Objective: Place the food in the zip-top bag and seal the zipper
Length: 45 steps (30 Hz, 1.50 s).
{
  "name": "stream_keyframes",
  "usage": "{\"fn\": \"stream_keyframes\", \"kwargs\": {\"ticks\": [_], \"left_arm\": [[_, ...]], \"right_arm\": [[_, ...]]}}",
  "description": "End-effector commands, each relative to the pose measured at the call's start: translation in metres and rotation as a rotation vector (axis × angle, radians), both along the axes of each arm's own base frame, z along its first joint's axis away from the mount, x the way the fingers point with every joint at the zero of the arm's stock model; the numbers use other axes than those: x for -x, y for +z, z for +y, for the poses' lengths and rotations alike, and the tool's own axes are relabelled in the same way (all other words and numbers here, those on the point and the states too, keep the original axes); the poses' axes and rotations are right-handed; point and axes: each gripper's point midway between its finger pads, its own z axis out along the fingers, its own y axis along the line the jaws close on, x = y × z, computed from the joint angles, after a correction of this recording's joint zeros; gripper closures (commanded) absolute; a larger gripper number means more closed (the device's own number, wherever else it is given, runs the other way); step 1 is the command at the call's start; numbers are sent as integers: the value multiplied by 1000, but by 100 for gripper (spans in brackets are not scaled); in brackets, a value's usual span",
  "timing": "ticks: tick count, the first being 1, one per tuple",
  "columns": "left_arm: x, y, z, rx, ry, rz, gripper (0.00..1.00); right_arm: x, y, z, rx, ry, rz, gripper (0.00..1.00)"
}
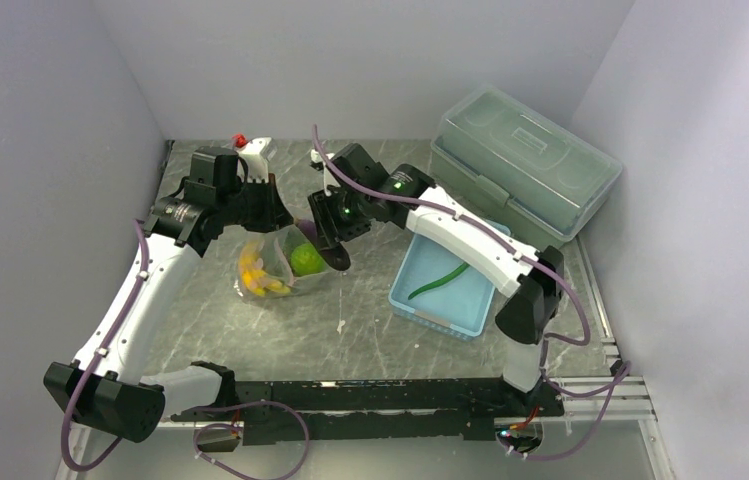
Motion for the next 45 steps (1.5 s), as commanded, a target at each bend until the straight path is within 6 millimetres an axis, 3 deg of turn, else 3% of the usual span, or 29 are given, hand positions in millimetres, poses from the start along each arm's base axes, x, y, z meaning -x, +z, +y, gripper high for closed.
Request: {"fn": "stream_keyframes", "kwargs": {"ticks": [1,12,21,30,41,45], "left_arm": [[-2,13,-9,28,-51,-63,100],[1,15,-12,31,-69,-72,100],[2,15,-13,27,-71,-74,100],[1,14,-12,21,-64,-73,100],[-1,12,-9,8,-44,-68,100],[-2,11,-9,7,-42,-66,100]], "right_arm": [[-24,22,12,-69,-121,-57,100],[-56,13,27,-131,-263,-55,97],[-66,8,27,-186,-326,-51,68],[-61,23,21,-238,-333,-72,37],[-45,48,-1,-283,-342,-128,34],[-34,43,0,-248,-291,-119,37]]}}
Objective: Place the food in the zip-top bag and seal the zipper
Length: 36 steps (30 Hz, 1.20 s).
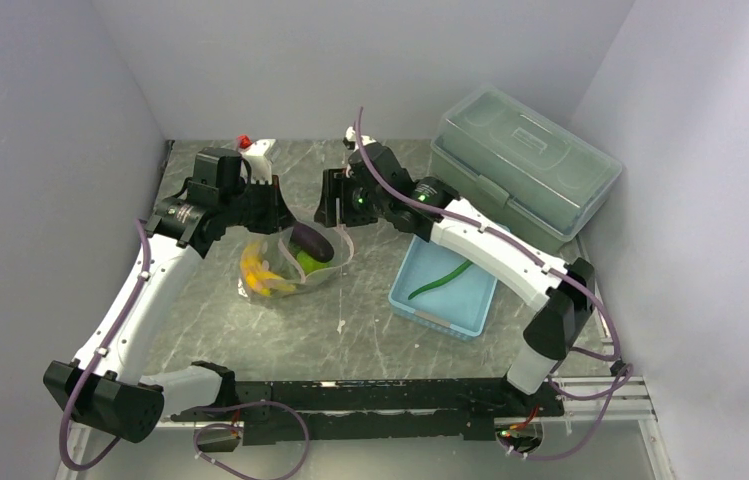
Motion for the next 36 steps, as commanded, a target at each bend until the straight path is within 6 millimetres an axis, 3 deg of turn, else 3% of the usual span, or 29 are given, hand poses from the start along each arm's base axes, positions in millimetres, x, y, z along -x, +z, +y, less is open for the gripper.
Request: {"fn": "stream_keyframes", "kwargs": {"ticks": [1,11,16,30,36], "left_arm": [[-5,12,-3,6,-17,-63,100],[-5,10,-3,4,-16,-58,100],[-5,10,-3,5,-16,-57,100],[-5,10,-2,4,-15,-59,100],[-5,12,-2,5,-16,-63,100]], "right_arm": [[7,13,2,-7,39,-43,38],[38,-16,17,95,145,-3,53],[44,-35,18,177,133,-4,59],[49,-72,-1,295,71,18,64],[44,-74,5,287,68,9,64]]}}
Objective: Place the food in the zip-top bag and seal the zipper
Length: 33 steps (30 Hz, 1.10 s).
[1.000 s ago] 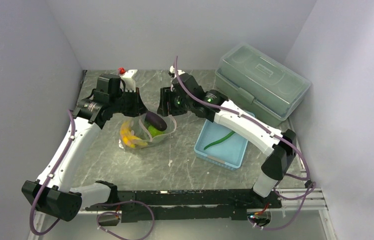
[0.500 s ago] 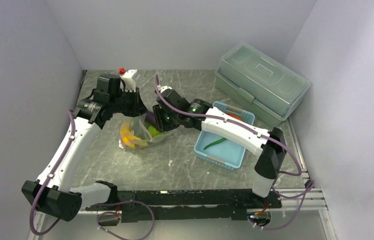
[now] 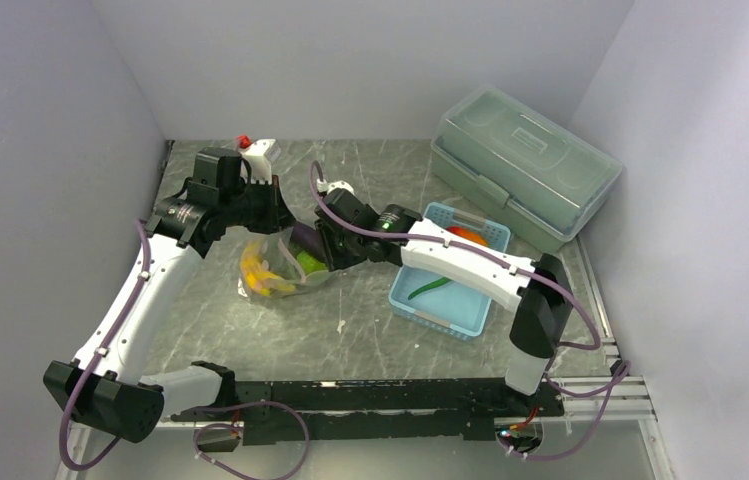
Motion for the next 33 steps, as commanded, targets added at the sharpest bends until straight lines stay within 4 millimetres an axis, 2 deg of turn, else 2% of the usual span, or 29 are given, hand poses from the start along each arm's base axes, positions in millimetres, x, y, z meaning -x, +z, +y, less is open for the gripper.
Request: {"fn": "stream_keyframes", "kwargs": {"ticks": [1,21,27,33], "left_arm": [[-5,11,-3,7,-19,-61,100],[-1,14,-7,23,-48,-65,100],[-1,15,-8,26,-50,-68,100],[0,14,-8,28,-54,-63,100]], "right_arm": [[-8,12,9,-32,-14,-43,64],[-57,44,59,-151,33,-168,72],[-72,38,62,-204,25,-157,75],[-77,35,67,-230,48,-149,76]]}}
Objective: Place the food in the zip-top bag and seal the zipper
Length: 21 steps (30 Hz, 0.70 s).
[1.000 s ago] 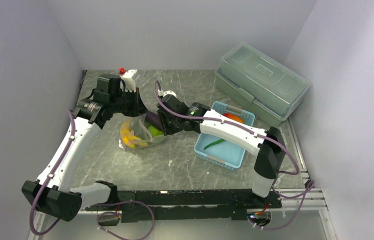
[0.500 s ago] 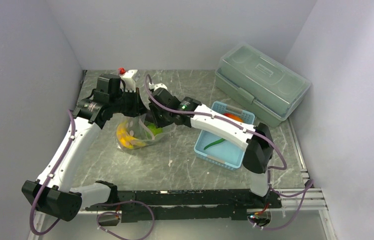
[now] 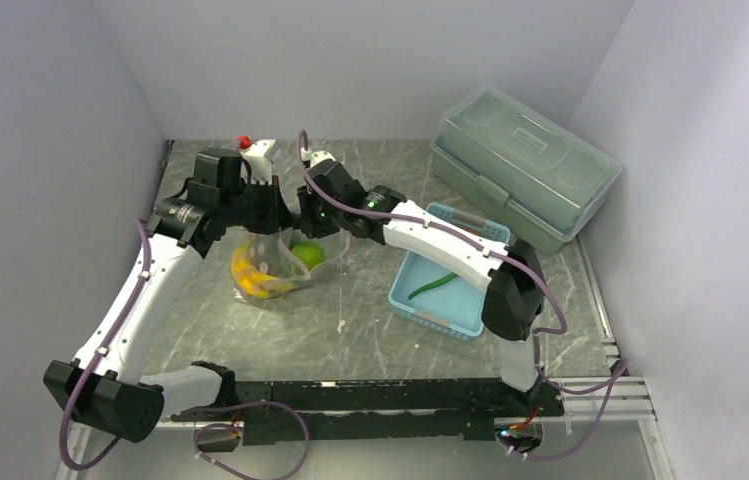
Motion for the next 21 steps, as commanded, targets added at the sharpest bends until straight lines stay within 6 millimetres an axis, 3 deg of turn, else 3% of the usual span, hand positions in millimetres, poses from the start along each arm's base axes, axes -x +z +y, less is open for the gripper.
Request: {"fn": "stream_keyframes", "kwargs": {"ticks": [1,7,14,21], "left_arm": [[-1,15,-9,32,-51,-65,100],[-3,14,-6,20,-32,-66,100],[-7,9,-1,-3,3,-51,100],[-8,7,0,-7,10,-48,100]], "right_arm": [[-11,10,15,-68,31,-37,76],[-6,21,11,-82,51,-55,75],[4,48,-9,-95,46,-99,72],[19,59,-36,-77,37,-119,65]]}}
